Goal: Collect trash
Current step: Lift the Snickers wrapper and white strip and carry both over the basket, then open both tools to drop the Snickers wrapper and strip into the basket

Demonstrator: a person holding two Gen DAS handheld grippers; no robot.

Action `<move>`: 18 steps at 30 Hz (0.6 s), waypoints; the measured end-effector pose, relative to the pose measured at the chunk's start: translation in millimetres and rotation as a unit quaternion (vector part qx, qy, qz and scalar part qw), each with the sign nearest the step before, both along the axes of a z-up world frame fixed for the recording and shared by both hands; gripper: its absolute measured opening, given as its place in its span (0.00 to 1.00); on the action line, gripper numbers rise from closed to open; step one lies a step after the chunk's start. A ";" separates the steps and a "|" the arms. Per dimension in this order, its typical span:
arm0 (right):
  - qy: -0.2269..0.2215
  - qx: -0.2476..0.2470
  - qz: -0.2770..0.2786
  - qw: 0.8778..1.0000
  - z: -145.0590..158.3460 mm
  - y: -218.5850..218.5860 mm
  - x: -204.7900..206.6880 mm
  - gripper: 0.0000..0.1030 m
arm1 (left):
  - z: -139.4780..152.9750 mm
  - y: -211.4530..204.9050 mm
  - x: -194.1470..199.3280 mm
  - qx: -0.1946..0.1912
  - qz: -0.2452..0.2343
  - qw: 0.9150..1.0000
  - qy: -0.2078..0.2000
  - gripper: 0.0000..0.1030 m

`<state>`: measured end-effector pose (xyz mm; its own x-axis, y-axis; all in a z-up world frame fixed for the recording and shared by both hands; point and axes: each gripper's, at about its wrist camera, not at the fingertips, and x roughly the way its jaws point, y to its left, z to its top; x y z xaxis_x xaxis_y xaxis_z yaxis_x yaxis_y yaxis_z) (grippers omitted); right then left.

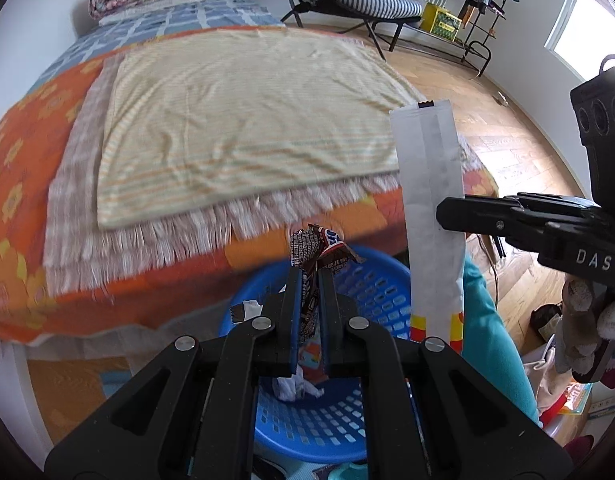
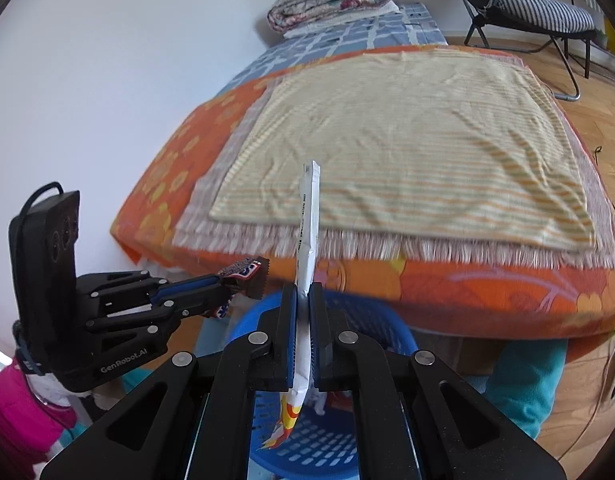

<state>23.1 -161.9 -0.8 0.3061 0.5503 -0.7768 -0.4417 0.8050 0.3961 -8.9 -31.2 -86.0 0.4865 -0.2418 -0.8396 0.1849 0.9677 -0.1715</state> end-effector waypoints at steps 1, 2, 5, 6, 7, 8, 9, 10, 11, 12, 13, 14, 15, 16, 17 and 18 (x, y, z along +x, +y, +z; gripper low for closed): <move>-0.001 -0.007 0.002 1.000 -4.2 0.8 -4.3 0.04 | -3.5 0.4 -2.9 -0.001 0.001 1.000 0.004 0.06; -0.001 -0.011 0.003 1.000 -7.1 2.2 -6.5 0.04 | -7.1 0.2 -5.6 -0.001 0.001 1.000 0.008 0.06; 0.001 -0.021 0.005 1.000 -17.2 3.5 -15.5 0.04 | -16.3 -2.6 -10.6 0.001 -0.001 1.000 0.017 0.06; 0.001 -0.024 0.005 1.000 -20.1 4.2 -17.9 0.04 | -19.6 -3.3 -12.1 0.001 -0.002 1.000 0.021 0.06; 0.002 -0.030 0.005 1.000 -24.2 4.7 -20.4 0.04 | -21.6 -2.9 -12.0 0.001 -0.003 1.000 0.023 0.06; 0.003 -0.032 0.005 0.999 -27.5 4.9 -21.7 0.04 | -25.2 -3.8 -13.3 0.003 -0.004 1.000 0.026 0.06; 0.007 -0.033 0.004 0.999 -30.7 5.5 -22.3 0.04 | -28.3 -3.8 -14.2 0.005 -0.004 1.000 0.028 0.06; 0.011 -0.034 0.003 0.999 -34.6 4.9 -22.9 0.04 | -32.3 -4.2 -15.4 0.007 -0.004 0.999 0.031 0.06; 0.013 -0.036 0.002 0.999 -37.4 4.8 -23.7 0.04 | -34.8 -4.8 -16.2 0.007 -0.003 0.999 0.035 0.06; 0.015 -0.038 0.002 0.999 -40.3 4.9 -24.6 0.04 | -38.4 -4.6 -17.0 0.005 -0.003 0.999 0.040 0.06; 0.014 -0.042 0.001 0.999 -43.0 5.0 -25.6 0.04 | -42.0 -4.4 -18.2 0.006 -0.002 0.999 0.044 0.06; 0.014 -0.046 0.002 0.999 -45.6 5.1 -27.0 0.04 | -46.0 -4.5 -19.4 0.007 -0.002 0.999 0.048 0.06; 0.013 -0.049 0.002 0.999 -46.9 5.5 -27.7 0.04 | -49.4 -4.4 -20.4 0.008 -0.002 0.999 0.053 0.06; 0.013 -0.052 0.002 0.999 -49.6 6.2 -29.2 0.04 | -52.4 -4.4 -21.3 0.009 -0.002 0.998 0.056 0.06; 0.015 -0.053 0.003 0.998 -51.6 6.4 -30.0 0.04 | -54.6 -4.3 -22.0 0.010 -0.002 0.998 0.058 0.06; 0.017 -0.055 0.004 0.998 -54.1 6.9 -31.2 0.04 | -57.7 -4.5 -23.0 0.012 -0.002 0.998 0.062 0.06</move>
<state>-8.2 -155.0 -54.9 0.2747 0.4631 -0.8427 -0.4357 0.8412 0.3202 -32.0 -35.7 -143.7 0.3779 -0.2233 -0.8985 0.1673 0.9710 -0.1709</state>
